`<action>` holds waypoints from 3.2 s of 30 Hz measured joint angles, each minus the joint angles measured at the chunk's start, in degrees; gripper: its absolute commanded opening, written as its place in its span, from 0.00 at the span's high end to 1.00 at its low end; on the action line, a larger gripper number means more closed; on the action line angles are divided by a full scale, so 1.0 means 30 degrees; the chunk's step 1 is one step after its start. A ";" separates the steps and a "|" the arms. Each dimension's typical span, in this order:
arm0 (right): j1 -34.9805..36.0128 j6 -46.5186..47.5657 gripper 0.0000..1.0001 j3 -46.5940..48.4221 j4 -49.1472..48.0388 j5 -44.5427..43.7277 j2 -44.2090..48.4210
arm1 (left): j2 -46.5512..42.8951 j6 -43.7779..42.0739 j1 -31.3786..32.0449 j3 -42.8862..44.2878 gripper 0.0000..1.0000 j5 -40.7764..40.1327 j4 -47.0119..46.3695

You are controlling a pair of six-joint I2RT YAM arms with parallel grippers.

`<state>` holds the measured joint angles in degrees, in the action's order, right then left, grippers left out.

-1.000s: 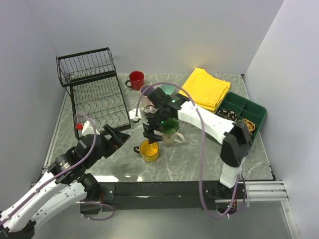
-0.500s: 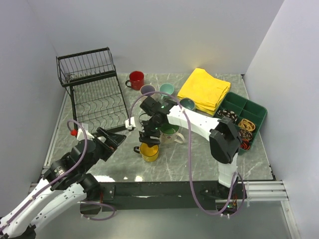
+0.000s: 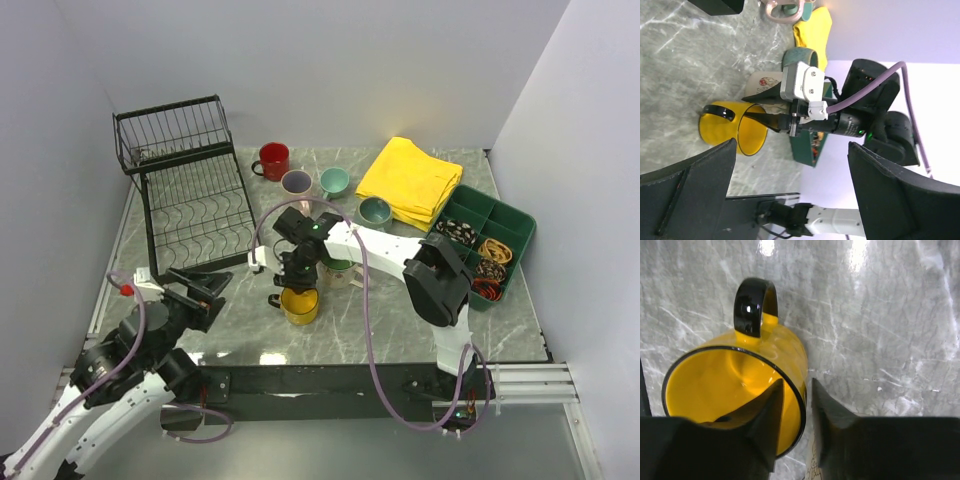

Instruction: Load the cups into the dish rack

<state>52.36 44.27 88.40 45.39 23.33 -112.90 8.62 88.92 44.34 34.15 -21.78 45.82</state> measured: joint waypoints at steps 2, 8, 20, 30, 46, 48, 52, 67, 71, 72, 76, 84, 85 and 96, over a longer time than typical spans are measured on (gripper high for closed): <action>0.0095 -0.0036 0.71 -0.0044 -0.0226 -0.0036 0.0000 | -0.0583 0.0525 0.0000 -0.0211 0.02 -0.0124 0.0109; 0.0219 -0.0051 0.90 -0.0277 -0.0831 -0.0175 0.0000 | -0.1552 0.1603 0.0000 -0.0933 0.01 -0.0189 0.0240; 0.0248 -0.0525 1.00 -0.0605 -0.1122 -0.0284 0.0896 | -0.1443 0.1836 0.0000 -0.1005 0.01 0.0350 -0.0670; 0.0430 0.0517 1.00 0.2871 -0.2681 -0.5508 0.6207 | 0.0226 0.1727 0.0000 -0.0852 0.02 0.2091 -0.4495; 0.0510 0.8247 1.00 -0.8189 -1.4790 -0.9530 1.6538 | 0.7978 -0.0962 0.0000 0.3140 0.04 0.9770 -1.2582; 0.0554 0.9391 1.00 -0.9923 -1.5715 -0.8947 1.7624 | 0.8648 -0.1326 0.0000 0.3701 0.03 1.0579 -1.2910; 0.0597 1.1628 1.00 -1.2750 -1.7806 -0.7227 1.9496 | 0.9632 -0.1960 -0.0022 0.4328 0.02 1.2145 -1.3464; 0.1005 1.6866 1.00 -1.6611 -2.5514 -0.2841 2.0283 | 1.1650 -0.3417 -0.0882 0.4911 0.11 1.5322 -1.3078; 0.1180 1.7209 1.00 -1.6990 -2.6053 -0.1865 2.0283 | 1.1912 -0.3599 -0.1231 0.4911 0.16 1.6364 -1.3362; 0.1209 1.7245 1.00 -1.7078 -2.6163 -0.1719 2.0291 | 1.1978 -0.3701 -0.1297 0.4911 0.20 1.6575 -1.3435; 0.1217 1.7515 1.00 -1.7303 -2.6432 -0.1122 2.0291 | 1.2211 -0.4058 -0.1763 0.4911 0.30 1.7631 -1.3551; 0.1217 1.8083 1.00 -1.7777 -2.6964 -0.0022 2.0414 | 1.2335 -0.4641 -0.2397 0.4911 0.38 1.8957 -1.3763; 0.1217 1.8156 1.00 -1.7857 -2.7066 0.0044 2.0436 | 1.2364 -0.4765 -0.2412 0.4911 0.39 1.9023 -1.3726; 0.1209 1.8651 1.00 -1.8214 -2.7474 0.0845 2.0597 | 1.2910 -0.5428 -0.2805 0.4954 0.45 2.0567 -1.3522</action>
<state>55.99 100.22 33.76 -37.04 25.87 -51.11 47.35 72.64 35.92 49.01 39.92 5.26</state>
